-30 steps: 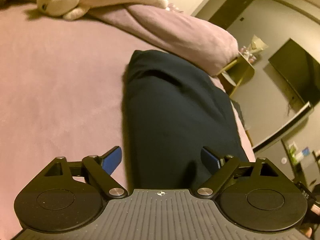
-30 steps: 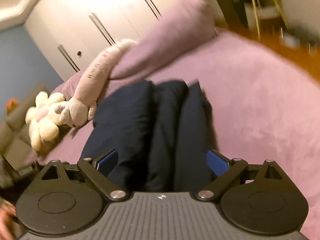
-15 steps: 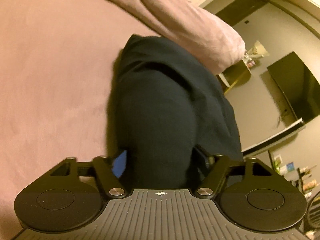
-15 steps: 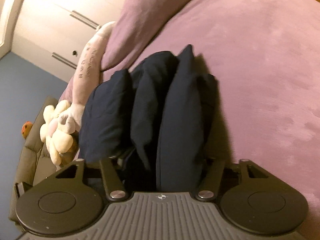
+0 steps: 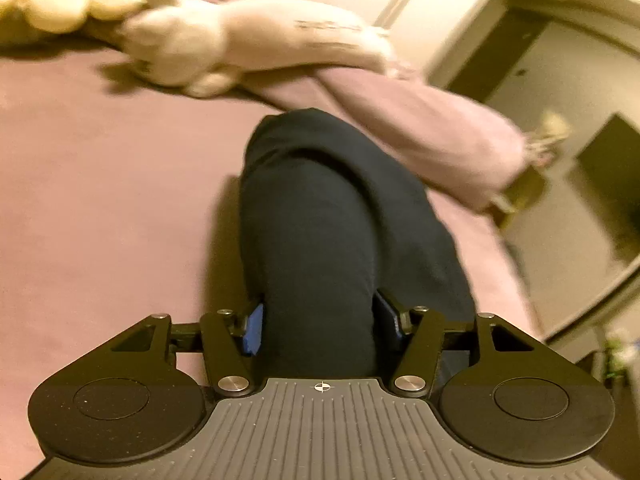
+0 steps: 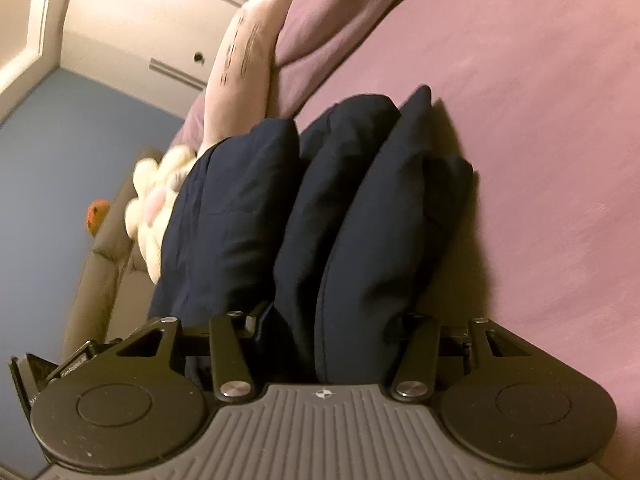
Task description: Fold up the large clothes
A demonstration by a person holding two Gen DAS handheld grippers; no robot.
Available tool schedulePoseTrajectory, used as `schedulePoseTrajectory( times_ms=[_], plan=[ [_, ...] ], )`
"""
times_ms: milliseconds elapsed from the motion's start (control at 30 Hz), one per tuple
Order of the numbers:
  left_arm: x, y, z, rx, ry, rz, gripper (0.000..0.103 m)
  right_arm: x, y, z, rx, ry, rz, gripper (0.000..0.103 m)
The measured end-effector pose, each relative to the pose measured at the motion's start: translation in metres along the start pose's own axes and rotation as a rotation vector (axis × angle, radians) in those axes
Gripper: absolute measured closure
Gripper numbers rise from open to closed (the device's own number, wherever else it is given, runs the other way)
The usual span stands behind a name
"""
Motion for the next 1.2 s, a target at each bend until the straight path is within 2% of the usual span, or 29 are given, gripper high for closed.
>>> schedulePoseTrajectory(
  times_ms=[100, 133, 233, 333, 467, 533, 600, 700, 767, 833, 967, 1067, 1133, 1167, 1200],
  plan=[
    [-0.016, -0.021, 0.016, 0.092, -0.060, -0.020, 0.040, -0.010, -0.011, 0.003, -0.084, 0.006, -0.077, 0.036],
    [-0.019, -0.024, 0.017, 0.101, -0.050, -0.021, 0.038, -0.013, -0.015, -0.003, -0.120, 0.006, -0.094, 0.036],
    [-0.026, -0.023, -0.003, 0.086, 0.008, -0.023, 0.035, -0.021, -0.042, -0.034, -0.230, 0.047, -0.187, 0.037],
    [-0.038, -0.025, -0.029, 0.068, 0.054, -0.048, 0.034, -0.041, -0.087, -0.057, -0.268, 0.090, -0.344, 0.037],
    [-0.067, -0.029, -0.064, 0.009, 0.068, -0.072, 0.034, -0.071, -0.139, -0.054, -0.215, 0.071, -0.499, 0.045],
    [-0.077, -0.031, -0.074, 0.002, 0.076, -0.069, 0.032, -0.084, -0.154, -0.041, -0.204, 0.045, -0.579, 0.057],
    [-0.085, -0.033, -0.071, 0.012, 0.047, -0.040, 0.032, -0.095, -0.154, -0.018, -0.270, -0.027, -0.629, 0.075],
    [-0.094, -0.035, -0.058, 0.003, 0.002, -0.041, 0.030, -0.105, -0.125, 0.002, -0.451, -0.103, -0.647, 0.075],
    [-0.098, -0.031, -0.046, -0.008, -0.025, -0.020, 0.024, -0.107, -0.112, 0.002, -0.488, -0.109, -0.624, 0.076],
    [-0.102, -0.026, -0.035, 0.015, -0.029, 0.021, 0.021, -0.109, -0.104, 0.001, -0.518, -0.117, -0.621, 0.076],
    [-0.107, -0.020, -0.024, 0.038, -0.017, 0.067, 0.014, -0.110, -0.097, 0.009, -0.561, -0.121, -0.625, 0.074],
    [-0.109, -0.026, -0.028, 0.036, -0.039, 0.022, 0.013, -0.113, -0.110, 0.009, -0.574, -0.115, -0.622, 0.071],
    [-0.112, -0.027, -0.042, 0.049, -0.041, 0.023, 0.013, -0.126, -0.119, -0.003, -0.589, -0.106, -0.628, 0.060],
    [-0.114, -0.028, -0.050, 0.051, -0.029, 0.037, 0.013, -0.133, -0.125, -0.010, -0.621, -0.104, -0.643, 0.043],
    [-0.117, -0.028, -0.060, 0.059, -0.020, 0.057, 0.012, -0.141, -0.129, -0.015, -0.643, -0.104, -0.651, 0.033]
  ],
)
Point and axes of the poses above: each gripper's, at about its wrist camera, not at the fingertips, and z roughly the way its jaws point, y to its right, x to its top, the point moved 6 cm from there along z, roughly the way its jaws point, and after that the axes turned 15 degrees about x, right-handed, at the moved point
